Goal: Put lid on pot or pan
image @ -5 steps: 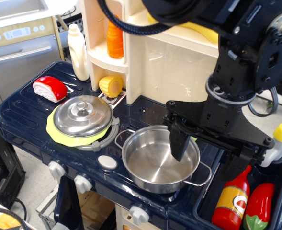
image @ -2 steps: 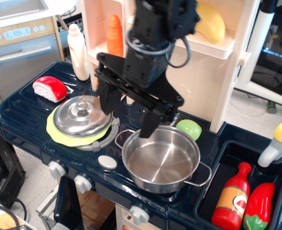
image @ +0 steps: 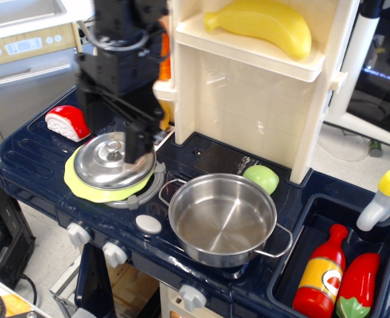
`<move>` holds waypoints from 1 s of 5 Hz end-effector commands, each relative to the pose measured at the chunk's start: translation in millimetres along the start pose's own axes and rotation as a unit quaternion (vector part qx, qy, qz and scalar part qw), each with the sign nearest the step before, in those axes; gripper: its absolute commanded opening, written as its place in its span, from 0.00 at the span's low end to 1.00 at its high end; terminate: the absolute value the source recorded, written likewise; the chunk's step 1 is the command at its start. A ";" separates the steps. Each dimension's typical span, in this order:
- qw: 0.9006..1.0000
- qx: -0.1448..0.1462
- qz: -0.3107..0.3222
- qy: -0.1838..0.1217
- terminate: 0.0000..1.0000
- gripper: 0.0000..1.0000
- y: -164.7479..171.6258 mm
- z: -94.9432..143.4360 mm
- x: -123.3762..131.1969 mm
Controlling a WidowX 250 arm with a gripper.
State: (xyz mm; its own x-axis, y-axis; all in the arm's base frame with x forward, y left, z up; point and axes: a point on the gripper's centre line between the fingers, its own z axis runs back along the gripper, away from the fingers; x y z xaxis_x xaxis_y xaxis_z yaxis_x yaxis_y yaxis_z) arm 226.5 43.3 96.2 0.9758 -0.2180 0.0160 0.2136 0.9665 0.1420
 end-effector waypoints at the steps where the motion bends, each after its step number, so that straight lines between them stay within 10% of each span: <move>1: 0.998 -0.006 -0.050 -0.041 0.00 1.00 20.0 -23.9 18.7; 3: 0.995 -0.012 -0.087 -0.051 0.00 1.00 41.6 -41.8 29.2; 4: 0.995 -0.018 -0.085 -0.056 0.00 0.00 44.8 -50.8 29.4; 5: 0.994 -0.025 -0.083 -0.064 0.00 0.00 41.7 -59.5 28.6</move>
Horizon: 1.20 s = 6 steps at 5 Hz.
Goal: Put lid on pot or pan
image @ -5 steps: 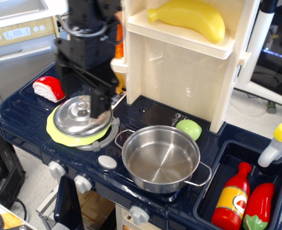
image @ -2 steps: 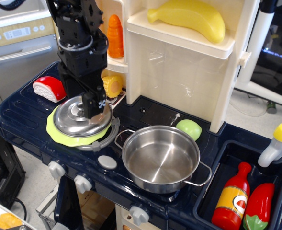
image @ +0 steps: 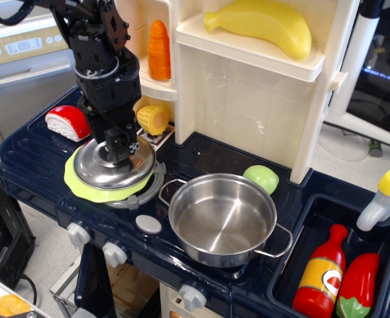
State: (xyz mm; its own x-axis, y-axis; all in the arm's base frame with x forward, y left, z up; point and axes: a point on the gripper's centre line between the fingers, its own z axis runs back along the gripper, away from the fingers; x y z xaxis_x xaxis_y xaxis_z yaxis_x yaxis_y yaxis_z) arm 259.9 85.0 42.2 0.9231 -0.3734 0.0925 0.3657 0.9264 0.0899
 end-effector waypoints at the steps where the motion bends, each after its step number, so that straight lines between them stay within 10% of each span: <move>1: 1.000 0.009 -0.001 -0.008 0.00 0.00 -1.5 5.0 5.0; 4: 0.991 0.028 0.115 0.059 0.00 0.00 -66.6 85.9 15.8; 6: 0.986 0.055 0.155 0.035 0.00 0.00 -125.3 79.3 32.1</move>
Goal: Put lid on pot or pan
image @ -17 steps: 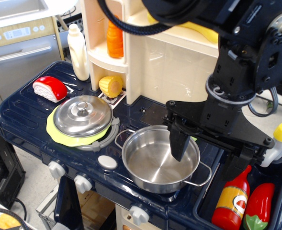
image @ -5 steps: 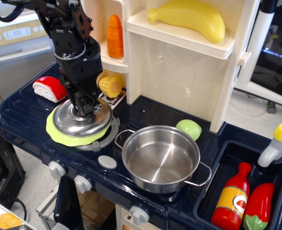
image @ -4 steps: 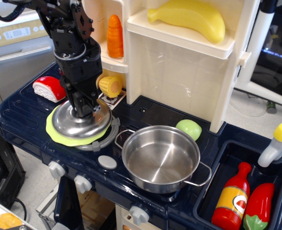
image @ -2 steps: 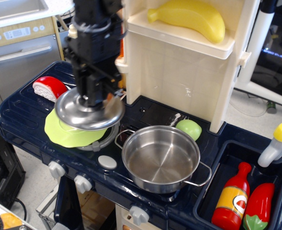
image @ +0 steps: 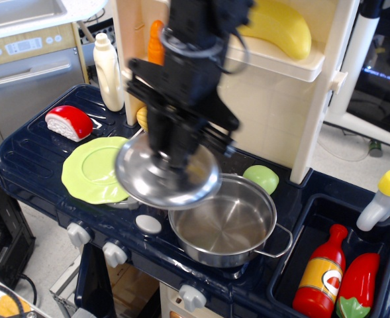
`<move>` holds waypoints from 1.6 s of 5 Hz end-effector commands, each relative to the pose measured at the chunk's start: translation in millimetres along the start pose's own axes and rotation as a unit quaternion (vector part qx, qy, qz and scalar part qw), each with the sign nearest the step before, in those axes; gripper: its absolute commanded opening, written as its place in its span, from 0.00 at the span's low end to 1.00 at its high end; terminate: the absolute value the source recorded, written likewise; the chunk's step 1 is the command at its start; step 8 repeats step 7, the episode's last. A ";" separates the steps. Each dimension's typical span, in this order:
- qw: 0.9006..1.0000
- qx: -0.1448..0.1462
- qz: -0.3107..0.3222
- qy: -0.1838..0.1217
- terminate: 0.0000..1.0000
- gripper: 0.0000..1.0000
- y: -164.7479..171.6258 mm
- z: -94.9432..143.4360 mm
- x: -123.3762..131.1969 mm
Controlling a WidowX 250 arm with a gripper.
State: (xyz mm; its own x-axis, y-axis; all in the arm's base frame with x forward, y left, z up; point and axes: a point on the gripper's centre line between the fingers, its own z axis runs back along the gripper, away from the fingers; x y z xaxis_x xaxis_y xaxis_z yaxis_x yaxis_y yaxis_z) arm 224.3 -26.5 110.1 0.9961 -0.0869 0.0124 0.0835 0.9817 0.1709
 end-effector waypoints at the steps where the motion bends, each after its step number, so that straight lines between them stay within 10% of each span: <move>1: 0.999 -0.023 0.029 -0.024 0.00 0.00 -36.5 2.4 20.0; 4: 0.996 -0.073 0.003 -0.041 0.00 0.00 -41.0 -28.4 25.2; 5: 0.996 -0.086 -0.016 -0.032 0.00 1.00 -39.1 -29.9 25.5; 6: 0.996 -0.086 -0.016 -0.032 0.00 1.00 -39.1 -29.9 25.5; 7: 0.996 -0.086 -0.016 -0.032 1.00 1.00 -39.1 -29.9 25.5; 8: 0.996 -0.086 -0.016 -0.032 1.00 1.00 -39.1 -29.9 25.5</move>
